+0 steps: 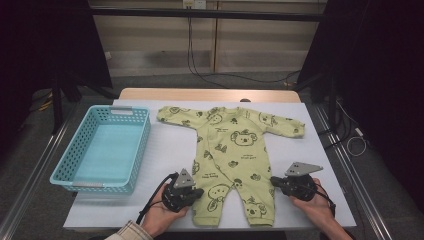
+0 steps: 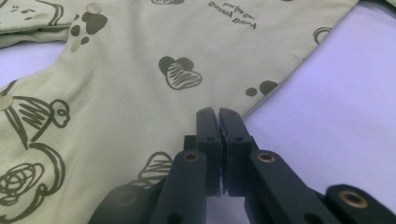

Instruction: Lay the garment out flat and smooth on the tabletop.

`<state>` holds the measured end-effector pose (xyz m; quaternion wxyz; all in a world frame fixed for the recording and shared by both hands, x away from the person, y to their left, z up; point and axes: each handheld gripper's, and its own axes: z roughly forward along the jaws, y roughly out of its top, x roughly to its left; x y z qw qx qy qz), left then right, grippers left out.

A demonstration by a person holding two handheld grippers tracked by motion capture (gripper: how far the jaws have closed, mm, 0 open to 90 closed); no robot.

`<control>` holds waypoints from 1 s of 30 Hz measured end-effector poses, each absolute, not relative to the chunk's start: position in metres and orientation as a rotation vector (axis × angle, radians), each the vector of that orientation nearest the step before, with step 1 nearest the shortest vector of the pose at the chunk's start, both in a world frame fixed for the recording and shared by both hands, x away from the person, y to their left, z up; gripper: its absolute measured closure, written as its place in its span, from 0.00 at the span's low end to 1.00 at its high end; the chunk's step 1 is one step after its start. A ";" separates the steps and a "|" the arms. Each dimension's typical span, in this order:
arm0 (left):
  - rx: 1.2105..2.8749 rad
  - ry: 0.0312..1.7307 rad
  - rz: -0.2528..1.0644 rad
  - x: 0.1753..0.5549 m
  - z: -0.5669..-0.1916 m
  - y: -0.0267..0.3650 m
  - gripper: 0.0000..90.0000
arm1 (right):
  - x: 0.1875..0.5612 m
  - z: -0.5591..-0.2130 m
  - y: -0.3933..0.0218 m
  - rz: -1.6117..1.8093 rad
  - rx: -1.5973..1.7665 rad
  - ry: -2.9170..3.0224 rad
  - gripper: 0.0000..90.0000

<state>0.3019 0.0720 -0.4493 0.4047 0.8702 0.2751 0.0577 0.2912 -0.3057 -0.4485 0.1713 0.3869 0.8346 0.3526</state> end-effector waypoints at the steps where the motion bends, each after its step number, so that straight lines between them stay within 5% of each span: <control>1: 2.216 0.678 0.145 0.302 -0.447 0.073 1.00 | 0.290 -0.448 -0.307 1.007 1.103 2.365 0.96; 4: 2.156 0.679 0.159 0.302 -0.445 0.074 0.94 | 0.290 -0.448 -0.311 1.032 1.129 2.343 0.82; 6: 2.126 0.705 0.184 0.303 -0.442 0.077 0.75 | 0.291 -0.445 -0.315 1.069 1.149 2.302 0.76; 11: 2.038 0.738 0.232 0.311 -0.436 0.089 0.63 | 0.295 -0.436 -0.322 1.144 1.160 2.187 0.53; 16: 1.953 0.799 0.324 0.317 -0.431 0.097 0.30 | 0.309 -0.431 -0.336 1.169 1.215 2.075 0.35; 24: 1.876 0.790 0.392 0.323 -0.429 0.103 0.11 | 0.336 -0.427 -0.354 1.118 1.274 1.994 0.28; 30: 1.850 0.807 0.388 0.326 -0.428 0.105 0.07 | 0.367 -0.432 -0.372 1.073 1.348 1.954 0.22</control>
